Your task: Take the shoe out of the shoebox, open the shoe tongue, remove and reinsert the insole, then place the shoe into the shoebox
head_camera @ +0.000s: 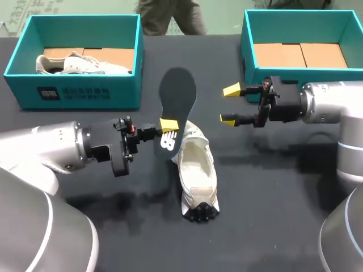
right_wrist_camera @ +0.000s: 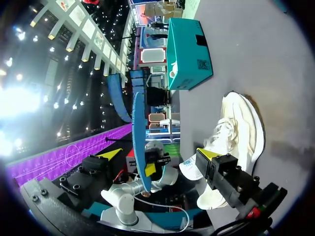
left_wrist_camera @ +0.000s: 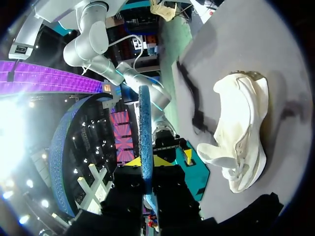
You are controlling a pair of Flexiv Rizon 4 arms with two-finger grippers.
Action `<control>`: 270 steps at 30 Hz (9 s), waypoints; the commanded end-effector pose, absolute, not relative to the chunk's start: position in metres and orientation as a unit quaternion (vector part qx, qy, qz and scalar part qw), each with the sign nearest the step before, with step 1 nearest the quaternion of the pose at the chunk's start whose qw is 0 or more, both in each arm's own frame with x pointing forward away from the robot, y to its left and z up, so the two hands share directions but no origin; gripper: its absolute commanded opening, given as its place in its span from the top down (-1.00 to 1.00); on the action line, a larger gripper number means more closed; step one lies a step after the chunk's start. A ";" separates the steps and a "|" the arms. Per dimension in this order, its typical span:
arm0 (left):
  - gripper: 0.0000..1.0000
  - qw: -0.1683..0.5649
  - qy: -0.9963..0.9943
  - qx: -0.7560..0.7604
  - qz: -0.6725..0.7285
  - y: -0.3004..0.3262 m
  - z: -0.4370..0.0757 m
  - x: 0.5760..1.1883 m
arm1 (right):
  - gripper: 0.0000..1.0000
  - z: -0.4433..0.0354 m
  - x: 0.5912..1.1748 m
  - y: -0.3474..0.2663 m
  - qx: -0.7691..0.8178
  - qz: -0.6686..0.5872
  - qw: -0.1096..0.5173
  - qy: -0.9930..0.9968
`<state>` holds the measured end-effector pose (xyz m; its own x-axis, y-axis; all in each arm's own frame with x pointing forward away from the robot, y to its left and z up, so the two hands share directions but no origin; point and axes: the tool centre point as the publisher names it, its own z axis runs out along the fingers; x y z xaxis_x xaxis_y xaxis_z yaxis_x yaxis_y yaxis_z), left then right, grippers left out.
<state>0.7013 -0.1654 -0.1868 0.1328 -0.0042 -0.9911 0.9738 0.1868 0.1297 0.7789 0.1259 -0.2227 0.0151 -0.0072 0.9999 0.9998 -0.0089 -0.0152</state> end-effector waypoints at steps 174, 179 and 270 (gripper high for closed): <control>-1.00 0.278 0.592 0.734 -0.185 -0.142 -0.111 0.812 | 1.00 -0.226 0.781 0.189 -0.507 -0.503 0.500 -0.490; -1.00 0.278 0.592 0.734 -0.185 -0.142 -0.111 0.812 | 1.00 -0.226 0.781 0.189 -0.507 -0.503 0.500 -0.490; -1.00 0.297 0.580 0.697 -0.298 -0.140 -0.090 0.798 | 1.00 -0.226 0.781 0.189 -0.507 -0.503 0.500 -0.490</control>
